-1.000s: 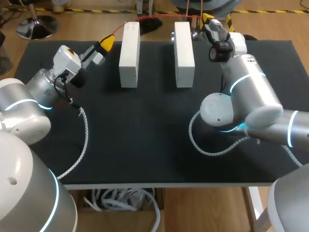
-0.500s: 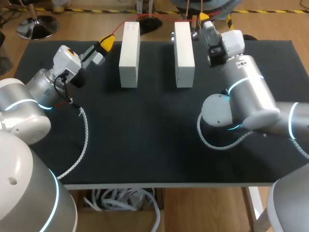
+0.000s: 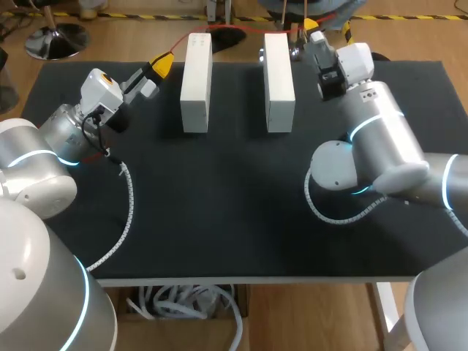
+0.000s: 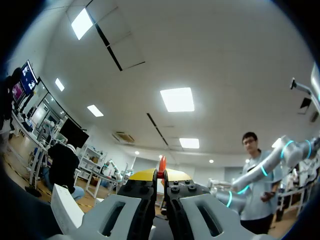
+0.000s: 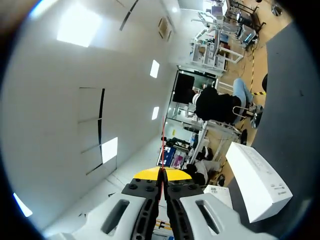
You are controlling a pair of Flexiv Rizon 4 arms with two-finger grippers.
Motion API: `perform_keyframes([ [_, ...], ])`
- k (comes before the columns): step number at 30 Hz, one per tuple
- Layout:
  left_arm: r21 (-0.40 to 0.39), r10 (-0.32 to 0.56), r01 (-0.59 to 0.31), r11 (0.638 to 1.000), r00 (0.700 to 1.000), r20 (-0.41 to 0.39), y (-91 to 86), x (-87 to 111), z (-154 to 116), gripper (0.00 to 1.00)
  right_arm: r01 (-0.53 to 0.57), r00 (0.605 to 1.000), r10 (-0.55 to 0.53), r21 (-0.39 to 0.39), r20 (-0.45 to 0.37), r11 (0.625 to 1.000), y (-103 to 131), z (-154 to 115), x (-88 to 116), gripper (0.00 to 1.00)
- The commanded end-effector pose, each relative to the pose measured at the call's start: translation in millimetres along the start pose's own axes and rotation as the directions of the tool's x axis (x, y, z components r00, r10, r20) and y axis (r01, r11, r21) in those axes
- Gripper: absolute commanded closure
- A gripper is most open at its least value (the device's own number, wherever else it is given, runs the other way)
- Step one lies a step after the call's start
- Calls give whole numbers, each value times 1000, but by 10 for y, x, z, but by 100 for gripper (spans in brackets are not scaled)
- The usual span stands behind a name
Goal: Grab the tape and strap the tape.
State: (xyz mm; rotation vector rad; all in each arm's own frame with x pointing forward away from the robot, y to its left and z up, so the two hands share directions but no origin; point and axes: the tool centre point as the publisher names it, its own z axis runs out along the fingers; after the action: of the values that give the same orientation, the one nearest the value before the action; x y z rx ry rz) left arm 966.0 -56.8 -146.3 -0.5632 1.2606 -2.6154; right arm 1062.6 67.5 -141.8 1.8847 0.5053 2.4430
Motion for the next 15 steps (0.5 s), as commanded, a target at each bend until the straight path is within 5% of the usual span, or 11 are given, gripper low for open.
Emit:
perform_keyframes([
  [1,2,1,-1,1000,1000,0,6,-3,-1,100,1,1000,-1,5,3,1000,15,1,14,100],
  [12,2,1,-1,1000,1000,0,6,-3,-1,100,1,1000,-1,5,3,1000,15,1,14,100],
  [15,-85,-7,1,996,997,-72,-61,5,41,100,1,1000,-1,5,3,1000,15,1,14,100],
])
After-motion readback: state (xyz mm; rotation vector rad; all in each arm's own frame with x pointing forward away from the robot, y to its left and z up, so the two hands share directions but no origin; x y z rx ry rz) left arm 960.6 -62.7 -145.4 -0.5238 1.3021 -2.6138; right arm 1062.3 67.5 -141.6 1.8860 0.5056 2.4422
